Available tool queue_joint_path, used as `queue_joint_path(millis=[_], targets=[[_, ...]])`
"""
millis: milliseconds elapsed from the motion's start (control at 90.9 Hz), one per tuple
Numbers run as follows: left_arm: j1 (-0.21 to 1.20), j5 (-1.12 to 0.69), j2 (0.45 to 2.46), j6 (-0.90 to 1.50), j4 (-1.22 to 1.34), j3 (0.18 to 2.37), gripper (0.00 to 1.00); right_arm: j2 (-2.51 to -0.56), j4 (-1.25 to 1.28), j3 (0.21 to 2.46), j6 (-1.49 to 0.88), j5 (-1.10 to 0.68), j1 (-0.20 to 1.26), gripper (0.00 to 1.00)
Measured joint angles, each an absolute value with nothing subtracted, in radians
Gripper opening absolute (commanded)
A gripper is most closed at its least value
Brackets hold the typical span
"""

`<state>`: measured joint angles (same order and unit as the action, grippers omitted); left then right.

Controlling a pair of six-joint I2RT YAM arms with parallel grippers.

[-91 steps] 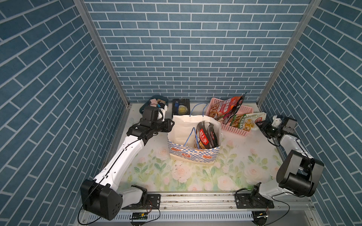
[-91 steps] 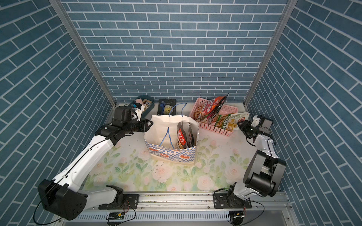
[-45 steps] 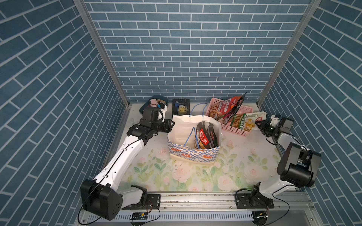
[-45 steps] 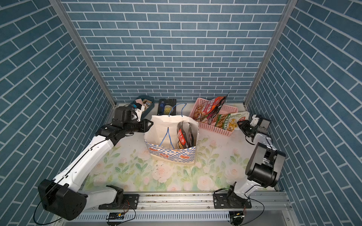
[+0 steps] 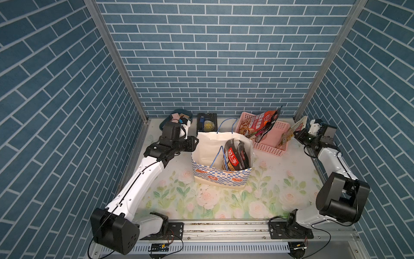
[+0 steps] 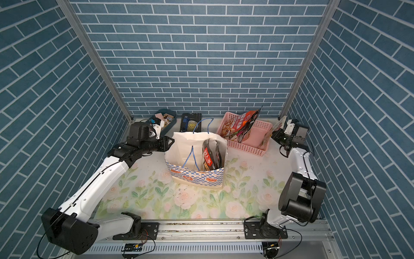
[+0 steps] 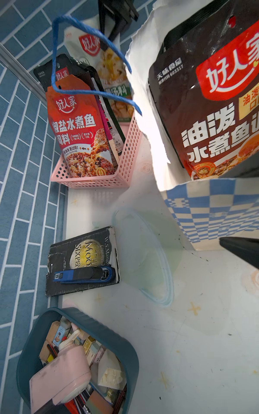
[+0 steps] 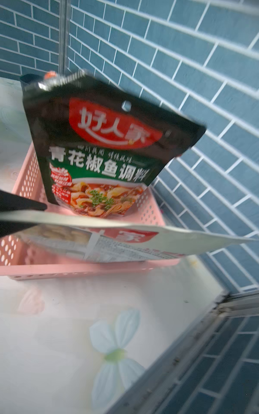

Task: Place the condiment packets inside the bag
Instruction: Pick up the condiment packet from the storage box.

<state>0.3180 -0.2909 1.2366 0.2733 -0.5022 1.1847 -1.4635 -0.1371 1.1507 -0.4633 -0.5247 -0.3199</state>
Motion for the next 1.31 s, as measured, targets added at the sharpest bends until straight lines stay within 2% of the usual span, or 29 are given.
queue_joint_path(millis=[187,319,528,715,891,1078,1309], targets=[[0.318,-0.287,1.232,0.276,-0.498,1.182,0.42,-1.326,-0.259,1.304,-0.394,-0.495,-0.282,0.00],[0.318,-0.284,1.226,0.277,-0.493,1.172,0.41,-1.250,-0.357,1.435,-0.355,-0.479,-0.205,0.00],[0.318,-0.281,1.225,0.277,-0.489,1.167,0.41,-1.179,-0.469,1.660,-0.335,-0.508,0.014,0.00],[0.318,-0.281,1.225,0.278,-0.488,1.167,0.41,-1.142,-0.463,1.724,-0.363,-0.581,0.222,0.00],[0.318,-0.281,1.225,0.282,-0.488,1.167,0.41,-1.160,-0.408,1.723,-0.397,-0.599,0.429,0.00],[0.318,-0.281,1.221,0.290,-0.487,1.166,0.41,-1.269,-0.380,1.762,-0.385,-0.594,0.641,0.00],[0.318,-0.281,1.212,0.299,-0.487,1.165,0.41,-1.340,-0.388,1.729,-0.338,-0.567,0.696,0.00]])
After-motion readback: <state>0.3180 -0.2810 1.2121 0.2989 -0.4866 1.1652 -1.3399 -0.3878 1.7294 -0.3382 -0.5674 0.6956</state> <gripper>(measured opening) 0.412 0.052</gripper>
